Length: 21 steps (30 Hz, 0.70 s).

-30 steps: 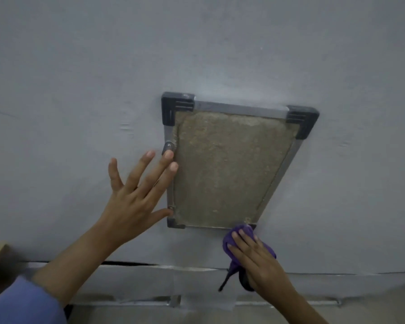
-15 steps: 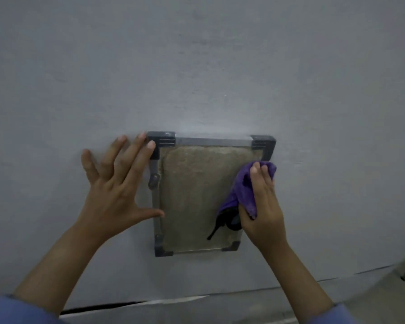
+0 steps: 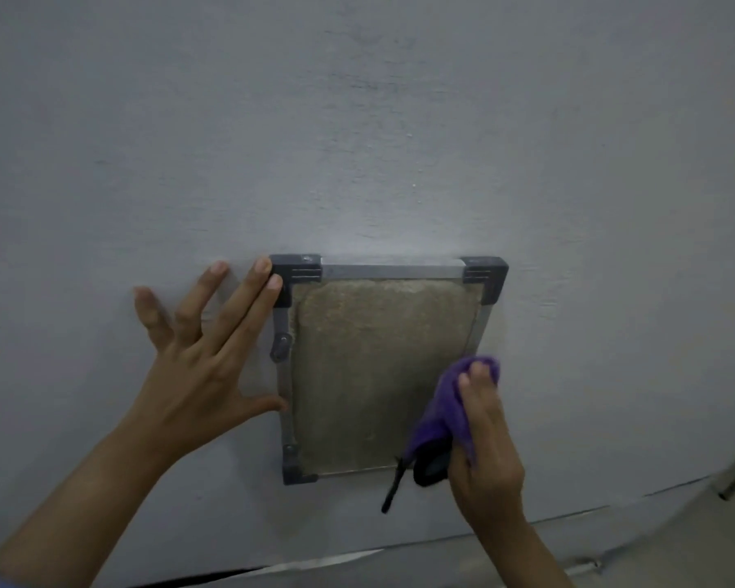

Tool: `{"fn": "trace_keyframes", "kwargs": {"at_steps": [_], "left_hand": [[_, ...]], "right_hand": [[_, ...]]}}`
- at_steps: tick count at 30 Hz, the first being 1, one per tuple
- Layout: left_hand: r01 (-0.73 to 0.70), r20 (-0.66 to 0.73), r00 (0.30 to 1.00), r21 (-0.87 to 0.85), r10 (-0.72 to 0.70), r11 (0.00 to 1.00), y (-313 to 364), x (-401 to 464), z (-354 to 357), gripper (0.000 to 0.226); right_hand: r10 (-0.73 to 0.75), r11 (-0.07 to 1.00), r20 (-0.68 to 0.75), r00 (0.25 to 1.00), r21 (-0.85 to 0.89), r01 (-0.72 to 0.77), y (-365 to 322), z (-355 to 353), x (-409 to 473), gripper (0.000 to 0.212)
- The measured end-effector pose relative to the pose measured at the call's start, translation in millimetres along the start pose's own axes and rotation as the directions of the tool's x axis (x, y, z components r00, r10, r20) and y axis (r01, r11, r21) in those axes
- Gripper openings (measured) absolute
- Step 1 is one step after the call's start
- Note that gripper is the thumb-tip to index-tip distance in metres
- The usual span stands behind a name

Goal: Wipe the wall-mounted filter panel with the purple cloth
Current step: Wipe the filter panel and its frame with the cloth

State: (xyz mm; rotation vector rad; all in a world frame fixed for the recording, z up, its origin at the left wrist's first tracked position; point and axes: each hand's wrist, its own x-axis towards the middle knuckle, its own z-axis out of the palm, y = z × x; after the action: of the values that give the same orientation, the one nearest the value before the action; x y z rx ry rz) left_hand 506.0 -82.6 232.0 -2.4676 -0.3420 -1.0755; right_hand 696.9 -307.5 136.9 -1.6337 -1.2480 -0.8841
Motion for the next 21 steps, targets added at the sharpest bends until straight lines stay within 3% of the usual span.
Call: {"fn": "trace_keyframes", "kwargs": {"at_steps": [2, 6, 10, 13, 18, 21], "left_hand": [[-0.006, 0.016, 1.000, 0.007, 0.006, 1.000, -1, 0, 0, 0.118], [-0.015, 0.043, 0.999, 0.032, 0.013, 0.999, -2, -1, 0, 0.122], [-0.011, 0.057, 0.998, 0.007, 0.010, 1.000, -3, -1, 0, 0.130], [-0.014, 0.065, 0.998, -0.017, 0.016, 1.000, -4, 0, 3, 0.139], [-0.013, 0.013, 1.000, 0.001, 0.013, 1.000, -5, 0, 7, 0.122], [-0.011, 0.013, 1.000, -0.004, 0.011, 1.000, -4, 1, 8, 0.132]], "right_hand": [[-0.015, 0.999, -0.125, 0.992, -0.047, 0.010, -7, -2, 32, 0.037], [0.026, 0.992, -0.176, 0.984, -0.118, -0.047, -10, 13, 73, 0.037], [0.093, 0.991, -0.275, 0.957, -0.070, -0.116, -16, 34, 73, 0.038], [0.148, 0.989, -0.330, 0.932, 0.059, -0.136, -24, 45, 74, 0.036], [0.155, 0.975, -0.294, 0.943, 0.202, -0.097, -49, 61, 72, 0.032], [0.037, 0.982, -0.218, 0.975, 0.188, 0.004, -63, 67, 73, 0.029]]}}
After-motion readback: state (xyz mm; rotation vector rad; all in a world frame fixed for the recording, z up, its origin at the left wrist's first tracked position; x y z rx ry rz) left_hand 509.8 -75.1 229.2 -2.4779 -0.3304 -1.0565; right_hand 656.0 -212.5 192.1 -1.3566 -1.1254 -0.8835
